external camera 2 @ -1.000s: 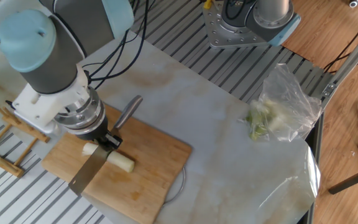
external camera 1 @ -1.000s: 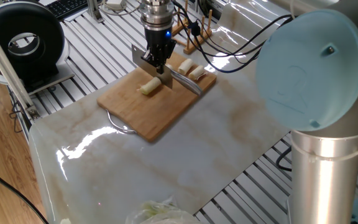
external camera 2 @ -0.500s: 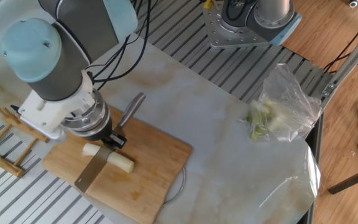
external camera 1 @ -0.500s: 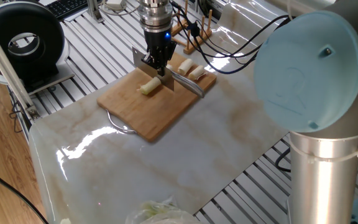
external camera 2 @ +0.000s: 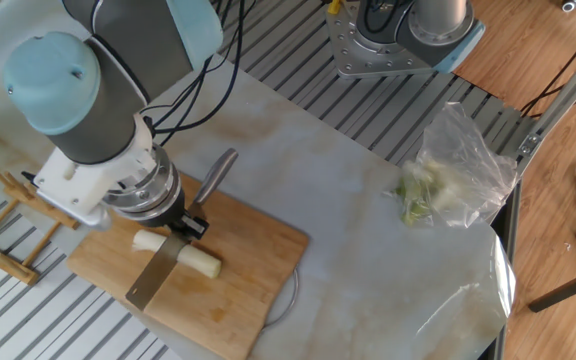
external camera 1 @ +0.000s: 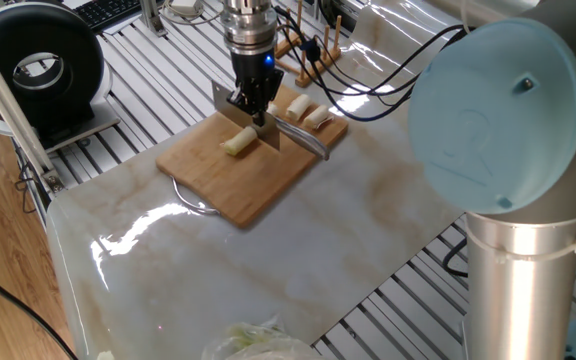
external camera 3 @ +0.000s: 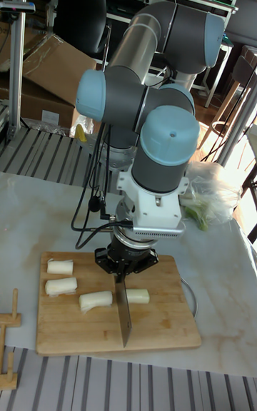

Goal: Chop the scallions

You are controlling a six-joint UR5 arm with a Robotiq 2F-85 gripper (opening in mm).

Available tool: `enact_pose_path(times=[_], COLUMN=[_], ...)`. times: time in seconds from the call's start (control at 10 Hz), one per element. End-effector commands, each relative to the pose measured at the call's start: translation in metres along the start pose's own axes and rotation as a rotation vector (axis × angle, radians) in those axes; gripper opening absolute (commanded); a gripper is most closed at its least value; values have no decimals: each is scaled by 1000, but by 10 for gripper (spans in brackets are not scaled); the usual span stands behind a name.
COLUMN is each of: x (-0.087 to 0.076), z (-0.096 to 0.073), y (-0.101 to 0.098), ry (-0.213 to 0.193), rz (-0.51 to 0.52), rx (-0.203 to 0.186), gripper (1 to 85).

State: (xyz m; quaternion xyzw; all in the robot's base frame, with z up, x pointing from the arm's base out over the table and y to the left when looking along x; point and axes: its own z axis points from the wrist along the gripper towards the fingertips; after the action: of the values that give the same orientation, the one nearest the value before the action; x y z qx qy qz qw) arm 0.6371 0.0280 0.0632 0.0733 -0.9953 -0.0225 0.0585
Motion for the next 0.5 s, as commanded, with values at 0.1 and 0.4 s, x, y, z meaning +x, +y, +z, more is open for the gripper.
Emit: enact_pose_path(times=[0.1, 0.4], x=[-3, -7], z=[-4, -14], y=[1, -6], ry=[-11, -32], rz=[-5, 7], rx=[-10, 6], gripper=[13, 13])
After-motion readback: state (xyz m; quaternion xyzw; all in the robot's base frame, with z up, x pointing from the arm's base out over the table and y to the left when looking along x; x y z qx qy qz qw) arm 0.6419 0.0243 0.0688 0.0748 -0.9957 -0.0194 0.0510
